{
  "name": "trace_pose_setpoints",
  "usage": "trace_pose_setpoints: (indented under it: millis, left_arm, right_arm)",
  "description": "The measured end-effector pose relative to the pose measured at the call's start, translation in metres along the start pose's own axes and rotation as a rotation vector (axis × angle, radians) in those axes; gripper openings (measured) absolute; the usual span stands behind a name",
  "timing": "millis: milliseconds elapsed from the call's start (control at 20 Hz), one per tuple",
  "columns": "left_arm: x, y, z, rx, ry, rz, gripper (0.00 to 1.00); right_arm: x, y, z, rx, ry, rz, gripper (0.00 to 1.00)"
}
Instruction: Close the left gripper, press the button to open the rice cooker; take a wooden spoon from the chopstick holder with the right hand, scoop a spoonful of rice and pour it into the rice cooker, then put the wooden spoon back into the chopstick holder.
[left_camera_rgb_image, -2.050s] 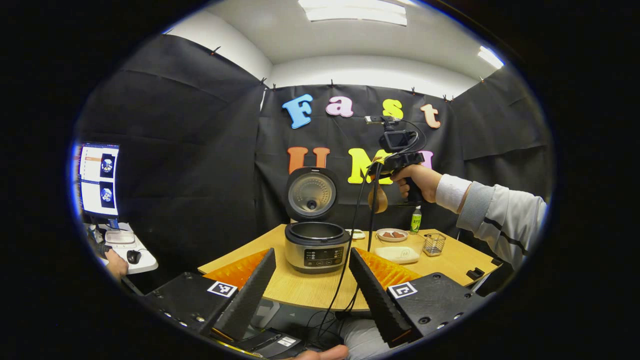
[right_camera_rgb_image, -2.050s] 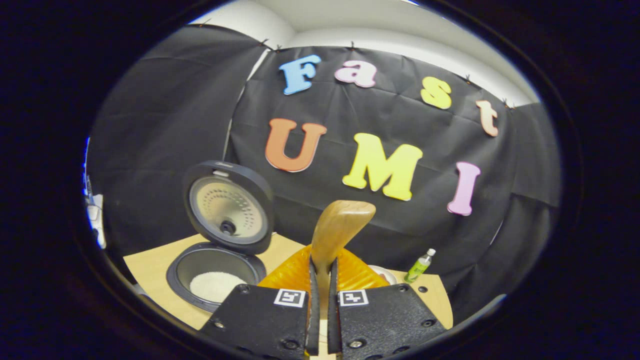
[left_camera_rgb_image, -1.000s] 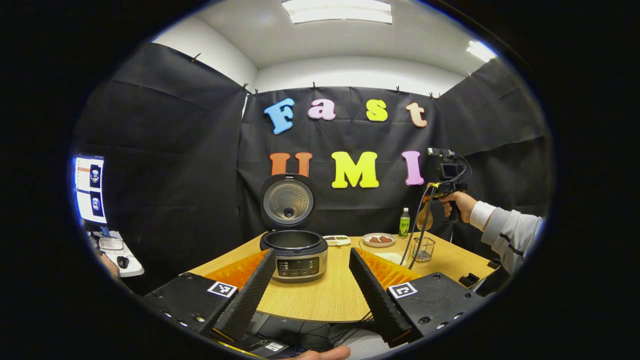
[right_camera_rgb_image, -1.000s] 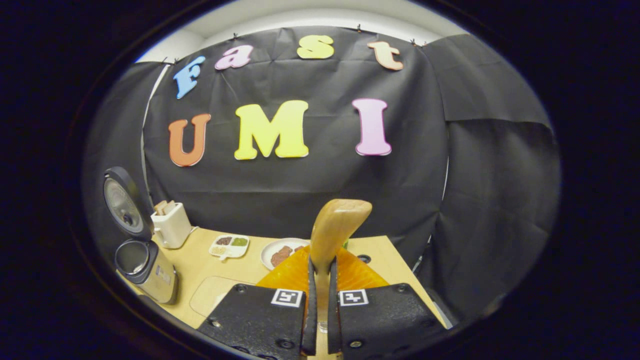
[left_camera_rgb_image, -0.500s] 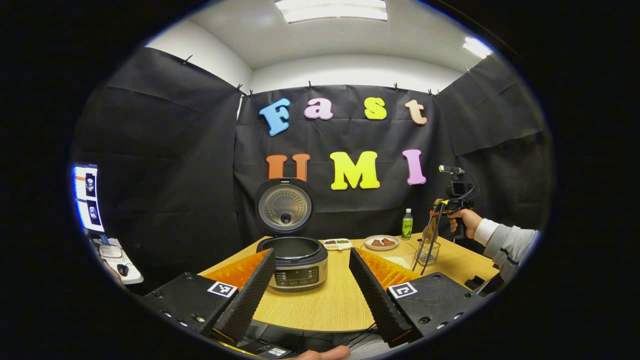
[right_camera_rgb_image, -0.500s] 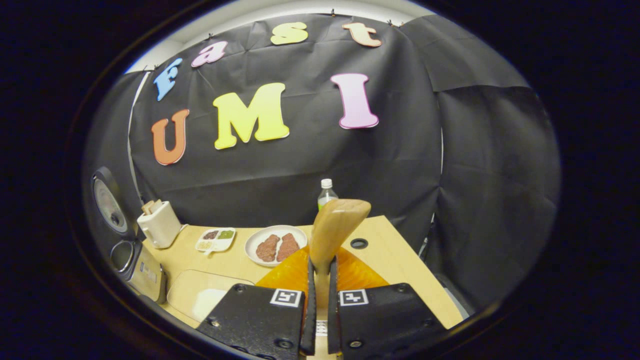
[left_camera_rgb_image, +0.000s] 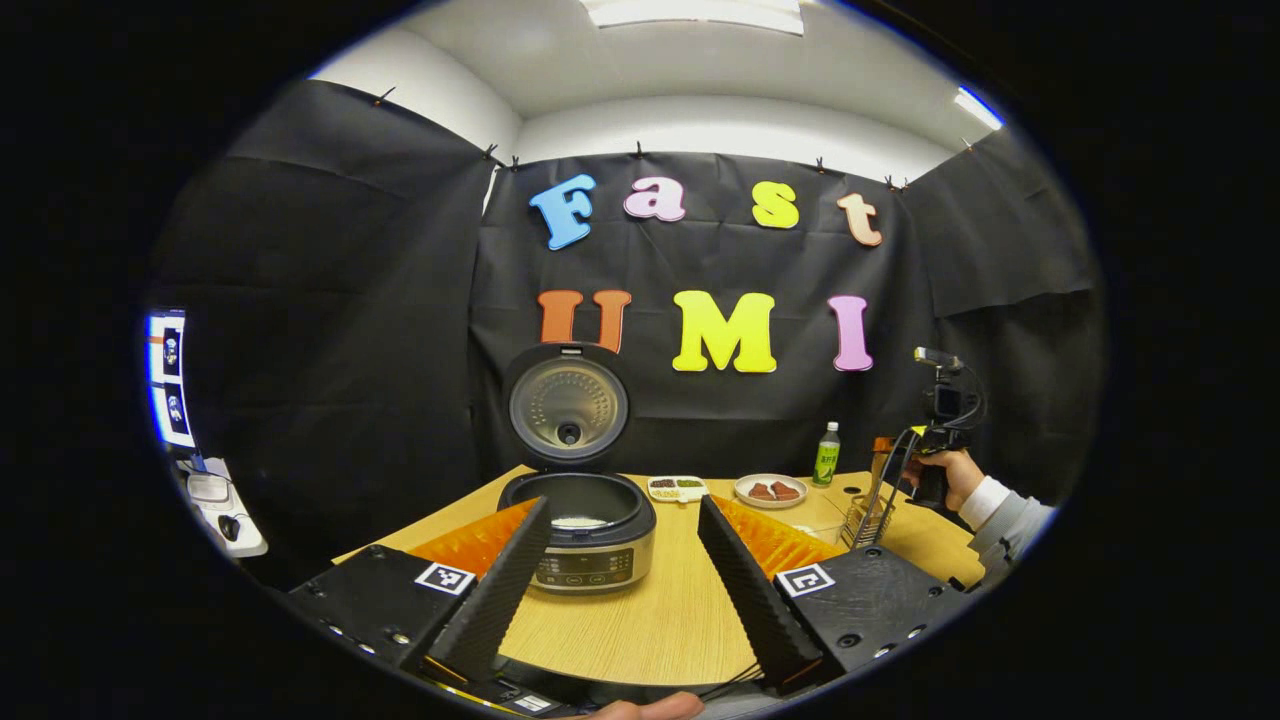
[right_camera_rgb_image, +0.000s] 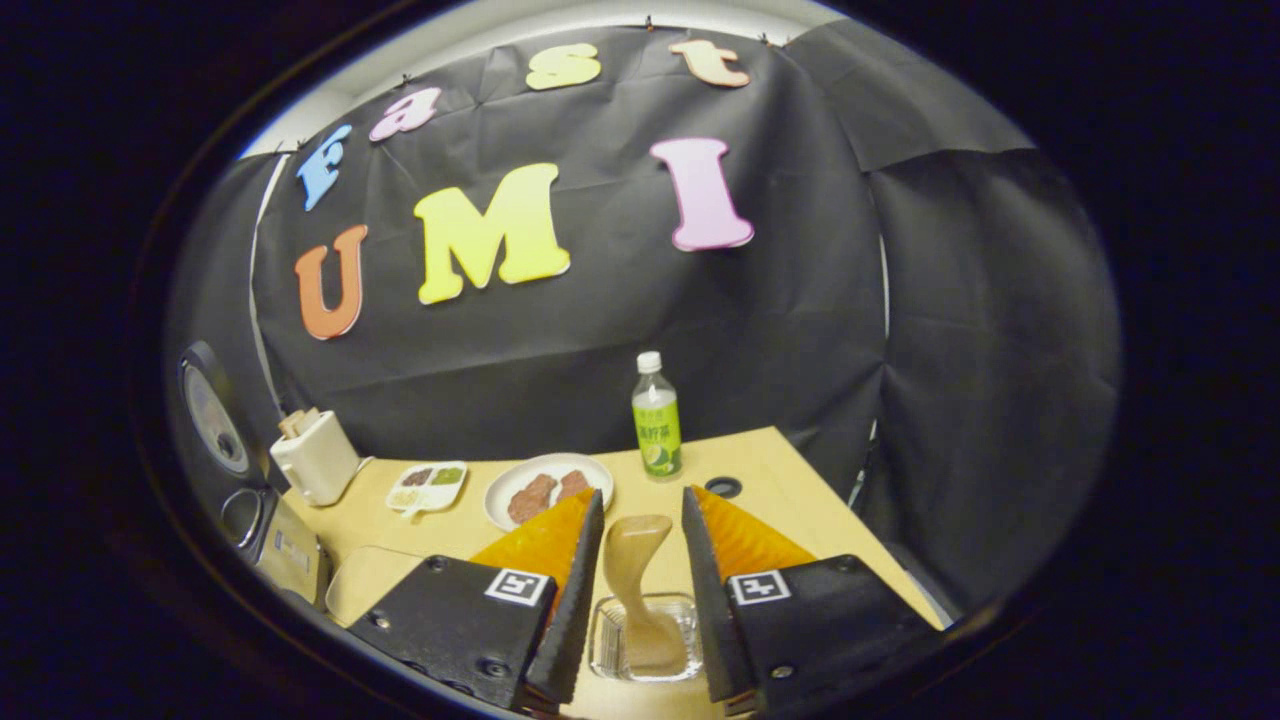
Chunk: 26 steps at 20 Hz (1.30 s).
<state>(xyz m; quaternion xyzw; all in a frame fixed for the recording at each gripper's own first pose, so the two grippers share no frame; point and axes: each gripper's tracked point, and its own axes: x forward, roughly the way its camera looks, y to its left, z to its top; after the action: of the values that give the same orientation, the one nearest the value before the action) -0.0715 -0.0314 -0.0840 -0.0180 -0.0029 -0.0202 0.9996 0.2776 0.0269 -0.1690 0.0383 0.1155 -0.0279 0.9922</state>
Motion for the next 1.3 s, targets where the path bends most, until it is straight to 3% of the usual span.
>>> trace_pose_setpoints:
  millis: [100, 200, 250, 550, 800, 1000, 1300]
  left_arm:
    - [0.014, 0.006, 0.011, 0.003, -0.008, 0.022, 0.95]
    - [0.026, 0.009, 0.021, 0.012, -0.018, 0.037, 0.94]
    - [0.032, 0.009, 0.026, 0.014, -0.026, 0.044, 0.94]
    - [0.062, 0.011, 0.055, 0.001, -0.04, 0.057, 0.94]
    - [0.103, 0.007, 0.083, 0.024, -0.025, -0.002, 0.94]
    - [0.139, 0.006, 0.102, 0.017, 0.001, -0.026, 0.94]
    - [0.202, 0.015, 0.142, 0.006, -0.047, -0.053, 0.94]
  right_arm:
    - [-0.014, 0.004, 0.015, 0.002, -0.053, 0.011, 0.82]
    - [-0.026, 0.001, 0.026, -0.004, -0.091, 0.007, 0.87]
    - [-0.033, 0.001, 0.031, -0.009, -0.104, 0.01, 0.97]
    - [-0.085, -0.007, 0.047, -0.014, -0.135, 0.036, 0.98]
    - [-0.143, -0.026, 0.045, -0.032, -0.155, 0.032, 0.99]
    - [-0.179, -0.042, 0.036, -0.106, -0.179, 0.009, 1.0]
    - [-0.197, -0.039, 0.0, -0.167, -0.12, 0.053, 0.99]
